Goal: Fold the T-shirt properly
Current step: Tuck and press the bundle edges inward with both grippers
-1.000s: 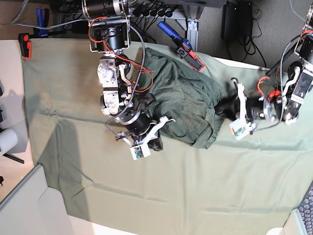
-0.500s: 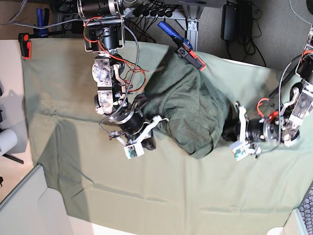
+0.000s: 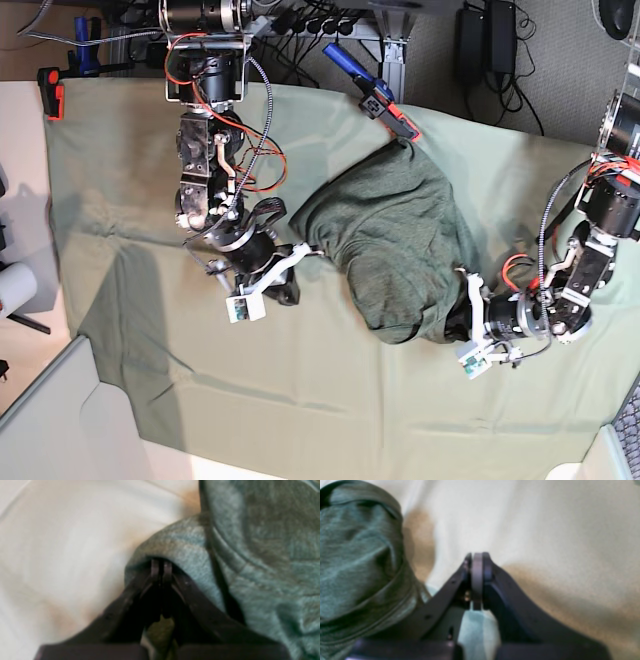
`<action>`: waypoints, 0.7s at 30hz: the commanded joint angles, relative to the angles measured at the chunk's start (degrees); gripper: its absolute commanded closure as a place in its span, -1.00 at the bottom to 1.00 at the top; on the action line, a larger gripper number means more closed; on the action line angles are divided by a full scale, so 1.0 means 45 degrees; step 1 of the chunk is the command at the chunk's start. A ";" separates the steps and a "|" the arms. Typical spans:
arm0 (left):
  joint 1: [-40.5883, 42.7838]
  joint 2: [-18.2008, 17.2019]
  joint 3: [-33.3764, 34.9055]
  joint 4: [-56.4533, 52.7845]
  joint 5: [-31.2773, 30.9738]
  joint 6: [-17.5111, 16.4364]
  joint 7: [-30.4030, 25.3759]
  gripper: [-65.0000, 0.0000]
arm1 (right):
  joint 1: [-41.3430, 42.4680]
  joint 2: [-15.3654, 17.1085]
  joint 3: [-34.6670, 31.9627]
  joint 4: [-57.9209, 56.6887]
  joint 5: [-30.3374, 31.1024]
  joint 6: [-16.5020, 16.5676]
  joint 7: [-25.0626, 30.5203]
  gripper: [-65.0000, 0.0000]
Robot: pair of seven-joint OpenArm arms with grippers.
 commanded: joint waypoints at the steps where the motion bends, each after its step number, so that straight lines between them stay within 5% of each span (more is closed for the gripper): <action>1: -0.0510 -0.0413 -0.0102 0.0253 -0.0306 0.0036 -0.0257 1.00 | 0.0306 0.0058 0.0029 0.0204 0.0155 0.0053 0.0287 1.00; 12: 0.1685 -0.3759 -0.1248 0.4556 -0.4163 0.0036 0.2210 1.00 | -0.0971 0.0000 0.0015 0.0209 0.1175 0.0058 0.0311 1.00; 21: 0.5139 -0.4012 -0.3390 0.8145 -0.6164 0.0036 0.3682 1.00 | -0.1564 -0.0155 -0.0733 0.0257 0.1860 0.0097 0.0287 1.00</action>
